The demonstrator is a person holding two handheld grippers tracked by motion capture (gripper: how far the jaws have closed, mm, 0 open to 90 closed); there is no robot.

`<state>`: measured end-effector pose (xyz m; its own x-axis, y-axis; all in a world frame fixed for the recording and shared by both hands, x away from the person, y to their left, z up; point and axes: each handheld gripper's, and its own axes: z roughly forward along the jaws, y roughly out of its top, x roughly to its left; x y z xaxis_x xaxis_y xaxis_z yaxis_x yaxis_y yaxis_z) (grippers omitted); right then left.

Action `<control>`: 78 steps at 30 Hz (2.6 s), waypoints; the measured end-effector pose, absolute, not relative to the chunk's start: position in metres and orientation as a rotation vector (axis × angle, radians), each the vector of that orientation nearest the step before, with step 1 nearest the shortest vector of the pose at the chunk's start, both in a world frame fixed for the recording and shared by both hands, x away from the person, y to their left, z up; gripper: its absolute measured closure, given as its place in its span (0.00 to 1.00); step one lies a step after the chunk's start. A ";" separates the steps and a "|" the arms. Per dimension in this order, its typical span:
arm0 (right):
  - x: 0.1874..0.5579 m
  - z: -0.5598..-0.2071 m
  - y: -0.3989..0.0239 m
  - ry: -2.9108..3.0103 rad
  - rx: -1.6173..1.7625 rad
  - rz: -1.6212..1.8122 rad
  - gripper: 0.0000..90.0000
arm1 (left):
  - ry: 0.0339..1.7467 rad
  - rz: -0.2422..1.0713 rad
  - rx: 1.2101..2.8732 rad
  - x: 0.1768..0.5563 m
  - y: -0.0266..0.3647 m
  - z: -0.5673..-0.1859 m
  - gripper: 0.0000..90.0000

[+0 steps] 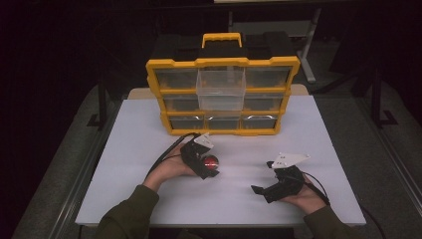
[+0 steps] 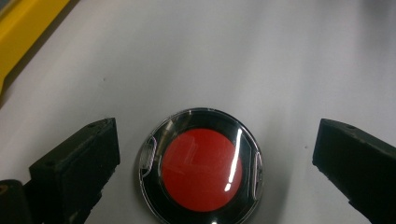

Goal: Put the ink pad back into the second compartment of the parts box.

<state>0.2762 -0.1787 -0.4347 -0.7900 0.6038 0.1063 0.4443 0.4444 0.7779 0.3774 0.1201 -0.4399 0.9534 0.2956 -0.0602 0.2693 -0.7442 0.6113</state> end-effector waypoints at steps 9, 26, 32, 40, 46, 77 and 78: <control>0.276 -0.435 -0.179 2.508 0.915 1.264 0.00 | 0.391 0.048 2.468 0.379 0.121 -0.443 0.07; 0.276 -0.435 -0.179 2.508 0.911 1.266 0.00 | 0.370 0.099 2.493 0.378 0.124 -0.441 0.23; 0.276 -0.435 -0.179 2.511 0.914 1.264 0.00 | 0.350 0.119 2.504 0.378 0.126 -0.441 0.28; 0.276 -0.435 -0.179 2.511 0.913 1.264 0.00 | 0.348 0.117 2.489 0.377 0.126 -0.441 0.32; 0.276 -0.435 -0.179 2.508 0.910 1.266 0.00 | 0.343 0.118 2.489 0.377 0.126 -0.441 0.33; 0.275 -0.434 -0.179 2.511 0.910 1.269 0.00 | 0.428 0.088 2.446 0.376 0.142 -0.417 0.33; 0.275 -0.434 -0.179 2.512 0.910 1.268 0.00 | 0.433 0.092 2.445 0.376 0.144 -0.415 0.33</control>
